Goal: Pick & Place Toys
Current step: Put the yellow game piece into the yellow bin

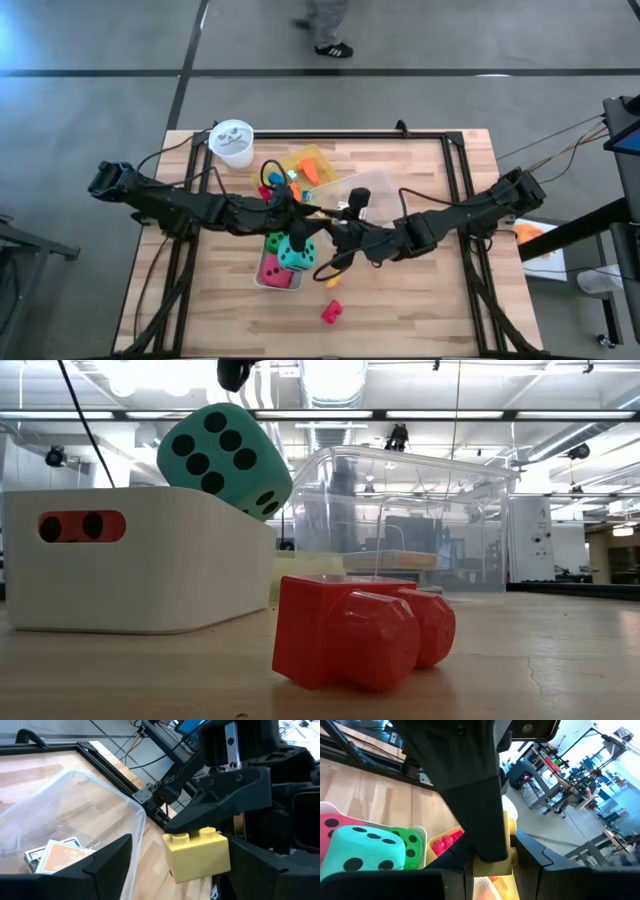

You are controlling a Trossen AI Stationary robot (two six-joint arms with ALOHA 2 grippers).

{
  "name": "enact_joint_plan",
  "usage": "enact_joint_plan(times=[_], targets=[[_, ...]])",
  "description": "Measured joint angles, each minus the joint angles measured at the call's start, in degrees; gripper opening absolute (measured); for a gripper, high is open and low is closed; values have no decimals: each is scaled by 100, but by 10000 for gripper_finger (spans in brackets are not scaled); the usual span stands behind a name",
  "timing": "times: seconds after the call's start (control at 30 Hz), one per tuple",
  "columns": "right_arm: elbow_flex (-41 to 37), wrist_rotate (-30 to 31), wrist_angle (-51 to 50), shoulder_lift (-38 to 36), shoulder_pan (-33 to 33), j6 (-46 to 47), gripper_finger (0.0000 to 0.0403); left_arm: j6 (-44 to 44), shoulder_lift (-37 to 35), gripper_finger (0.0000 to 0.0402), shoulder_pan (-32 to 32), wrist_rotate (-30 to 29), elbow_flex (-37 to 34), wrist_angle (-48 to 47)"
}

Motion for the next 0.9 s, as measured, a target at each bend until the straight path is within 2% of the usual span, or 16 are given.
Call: enact_joint_plan(times=[0.13, 0.37, 0.47, 0.7, 0.9], targets=[[-4, -46, -2, 0, -25, -6, 85, 44, 2, 246, 8, 23, 0, 3], [-9, 6, -23, 4, -28, 15, 85, 11, 0, 130, 41, 111, 1, 45], [-11, 20, -34, 4, -28, 20, 91, -4, -1, 126, 49, 167, 2, 38], [-9, -104, 38, 4, -15, 218, 226, 223, -8, 126, 53, 468, 2, 34], [-9, -62, -14, 4, -7, 236, 296, 469, -131, 126, 64, 499, 2, -45]])
